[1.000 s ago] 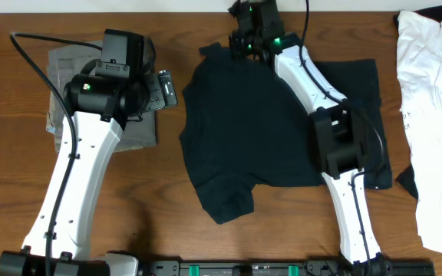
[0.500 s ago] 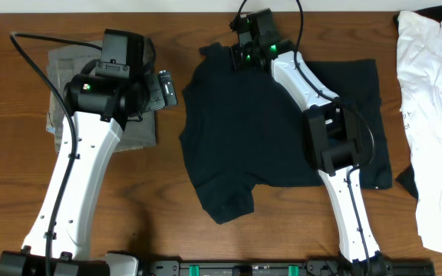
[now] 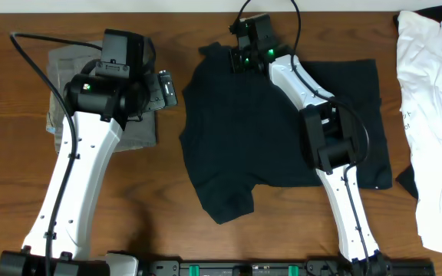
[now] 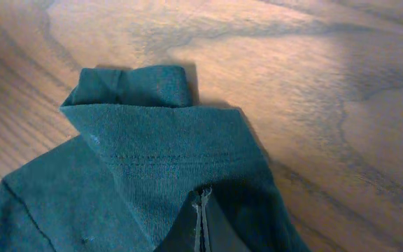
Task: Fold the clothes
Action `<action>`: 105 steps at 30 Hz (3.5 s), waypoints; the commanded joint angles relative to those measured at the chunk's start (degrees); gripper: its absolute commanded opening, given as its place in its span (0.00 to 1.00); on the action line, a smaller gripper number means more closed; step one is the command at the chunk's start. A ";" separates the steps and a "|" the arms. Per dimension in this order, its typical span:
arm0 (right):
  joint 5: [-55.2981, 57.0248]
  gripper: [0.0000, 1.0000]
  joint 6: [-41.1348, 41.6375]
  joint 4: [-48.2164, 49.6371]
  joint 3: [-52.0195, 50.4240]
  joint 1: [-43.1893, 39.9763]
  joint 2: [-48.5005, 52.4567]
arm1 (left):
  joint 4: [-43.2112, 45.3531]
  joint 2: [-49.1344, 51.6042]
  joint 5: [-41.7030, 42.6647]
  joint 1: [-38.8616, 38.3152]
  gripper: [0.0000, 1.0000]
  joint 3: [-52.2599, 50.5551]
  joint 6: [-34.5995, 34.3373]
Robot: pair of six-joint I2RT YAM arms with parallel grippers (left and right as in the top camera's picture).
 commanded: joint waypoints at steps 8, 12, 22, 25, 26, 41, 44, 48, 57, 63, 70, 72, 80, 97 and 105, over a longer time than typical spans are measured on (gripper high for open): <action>8.28 0.01 1.64 2.49 0.52 -2.21 1.79 | -0.13 0.33 -0.70 0.09 0.98 -0.31 -0.07; 5.09 0.01 2.14 3.85 0.52 -2.73 1.79 | -0.11 0.33 -0.70 0.09 0.98 -0.31 -0.07; 5.11 0.01 2.86 3.41 0.52 -2.12 1.79 | -0.11 0.33 -0.70 0.09 0.98 -0.31 -0.07; 5.38 0.01 2.86 3.43 0.52 -2.14 1.79 | -0.11 0.33 -0.70 0.09 0.98 -0.31 -0.07; 5.95 0.01 2.86 3.39 0.52 -2.14 1.79 | -0.11 0.33 -0.70 0.09 0.98 -0.31 -0.07; 16.85 0.01 2.84 2.45 0.50 -4.24 1.79 | -0.13 0.33 -0.70 0.09 0.98 -0.31 -0.07; 16.70 0.01 2.86 2.27 0.50 -5.53 1.79 | -0.13 0.33 -0.70 0.09 0.98 -0.31 -0.07; 16.76 0.01 2.84 2.93 0.50 -6.80 1.79 | -0.13 0.33 -0.70 0.09 0.98 -0.31 -0.07; 10.84 0.17 1.73 7.93 0.74 -8.50 1.25 | -0.11 0.33 -0.70 0.09 0.98 -0.31 -0.07; 9.40 0.37 1.81 4.24 7.06 -9.25 -1.57 | 3.67 0.33 -0.70 0.09 0.98 -0.31 -0.07; 10.51 0.56 6.38 -17.42 14.88 -13.81 -10.01 | 14.40 0.70 1.44 -0.09 0.98 -0.31 0.04; 10.45 0.57 7.63 -22.93 15.02 -16.17 -12.90 | 18.84 2.16 1.46 -0.63 0.98 -0.31 1.05; 10.05 0.99 7.82 -40.52 14.99 -24.22 -17.66 | 42.14 19.67 14.32 -4.48 0.45 -0.31 1.01; 10.08 0.99 7.80 -48.30 13.88 -26.91 -17.62 | 71.04 46.88 9.77 -11.15 0.06 1.11 1.81; 10.08 0.99 7.80 -48.30 13.88 -26.88 -17.62 | 68.98 51.01 7.02 -7.26 0.06 1.31 2.10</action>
